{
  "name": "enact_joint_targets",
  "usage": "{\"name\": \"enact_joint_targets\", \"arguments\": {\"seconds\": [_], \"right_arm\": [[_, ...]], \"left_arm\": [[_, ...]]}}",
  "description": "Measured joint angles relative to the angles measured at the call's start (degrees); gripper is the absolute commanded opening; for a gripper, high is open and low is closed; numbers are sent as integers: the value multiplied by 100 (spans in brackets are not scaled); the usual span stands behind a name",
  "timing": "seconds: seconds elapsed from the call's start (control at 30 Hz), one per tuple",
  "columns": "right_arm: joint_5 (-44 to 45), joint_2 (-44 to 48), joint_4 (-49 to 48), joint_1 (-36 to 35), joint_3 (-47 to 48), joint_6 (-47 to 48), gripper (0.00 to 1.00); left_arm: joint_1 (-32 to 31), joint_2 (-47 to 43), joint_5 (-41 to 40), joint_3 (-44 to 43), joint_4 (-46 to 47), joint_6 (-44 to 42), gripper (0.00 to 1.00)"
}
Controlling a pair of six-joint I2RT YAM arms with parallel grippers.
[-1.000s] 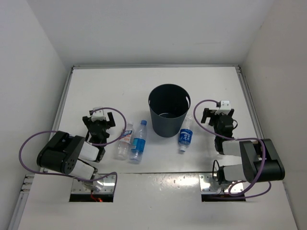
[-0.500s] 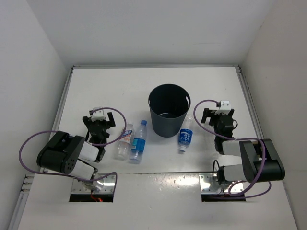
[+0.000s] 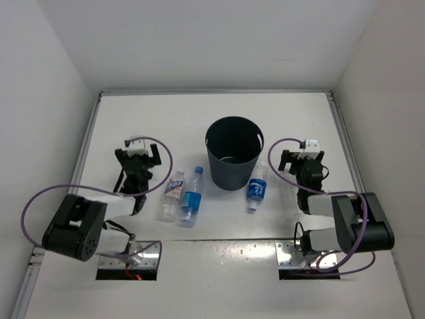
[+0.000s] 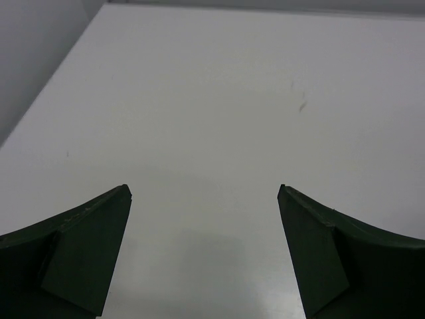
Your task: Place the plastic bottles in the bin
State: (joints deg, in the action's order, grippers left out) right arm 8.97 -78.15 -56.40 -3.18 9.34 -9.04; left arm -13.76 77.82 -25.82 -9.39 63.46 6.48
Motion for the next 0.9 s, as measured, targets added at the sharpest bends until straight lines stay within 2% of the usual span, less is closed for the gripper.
{"name": "enact_joint_targets", "arguments": {"seconds": [0.17,0.27,0.4,0.5,0.67,0.77,0.9], "right_arm": [[0,0,0,0,2,0,100],[0,0,0,0,2,0,100],[0,0,0,0,2,0,100],[2,0,0,0,2,0,100],[4,-2,-4,0,0,0,100],[4,-4,-4,0,0,0,100],[4,-4,-2,0,2,0,100]], "left_arm": [[-17,-994,-46,-1362,-1805,11,99],[-59,-1668,33,-2026,-3220,-44,99],[-48,-2111,229,-2610,-4647,656,99],[-85,-2245,785,-2544,-5372,1102,99],[-354,-2232,1773,-1967,-6231,1508,99],[-586,-2155,1926,-1799,-6616,1624,99],[-817,-2037,1969,-1711,-6677,1694,99]]}}
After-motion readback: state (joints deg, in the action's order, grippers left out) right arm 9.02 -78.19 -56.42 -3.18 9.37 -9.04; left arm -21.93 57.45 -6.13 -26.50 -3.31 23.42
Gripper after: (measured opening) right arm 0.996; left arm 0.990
